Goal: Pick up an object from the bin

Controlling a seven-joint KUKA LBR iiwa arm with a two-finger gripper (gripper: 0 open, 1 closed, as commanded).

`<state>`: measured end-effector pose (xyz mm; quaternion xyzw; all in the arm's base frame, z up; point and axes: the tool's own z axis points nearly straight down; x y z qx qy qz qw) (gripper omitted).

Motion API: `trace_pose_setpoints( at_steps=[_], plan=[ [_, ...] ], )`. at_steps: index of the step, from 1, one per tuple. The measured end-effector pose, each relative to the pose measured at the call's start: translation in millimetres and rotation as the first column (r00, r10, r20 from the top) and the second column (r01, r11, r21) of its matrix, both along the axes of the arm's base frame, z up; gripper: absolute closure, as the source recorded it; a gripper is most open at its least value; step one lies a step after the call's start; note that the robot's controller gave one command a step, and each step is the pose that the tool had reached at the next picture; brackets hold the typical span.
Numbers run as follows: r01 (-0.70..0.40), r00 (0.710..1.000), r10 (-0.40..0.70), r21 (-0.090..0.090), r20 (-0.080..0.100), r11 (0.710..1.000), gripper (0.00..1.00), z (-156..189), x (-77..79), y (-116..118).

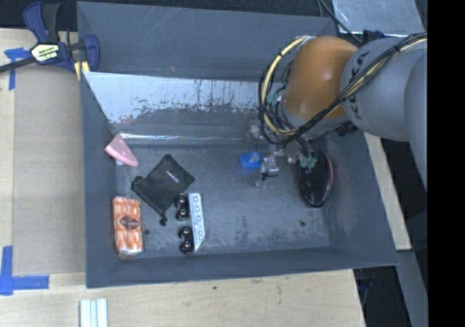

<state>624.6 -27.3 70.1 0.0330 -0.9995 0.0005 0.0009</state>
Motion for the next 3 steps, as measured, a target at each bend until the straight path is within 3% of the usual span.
trace_pose_setpoints(
  at_steps=[1,2,3],
  plan=[
    [0.035,0.999,-0.035,0.002,0.01,0.999,0.0,1,-3.3,19],
    [-0.021,1.0,0.021,0.0,0.005,1.0,1.0,0,3.2,-22],
    [-0.021,1.0,0.021,0.0,0.005,1.0,1.0,0,3.2,-22]
  ],
)
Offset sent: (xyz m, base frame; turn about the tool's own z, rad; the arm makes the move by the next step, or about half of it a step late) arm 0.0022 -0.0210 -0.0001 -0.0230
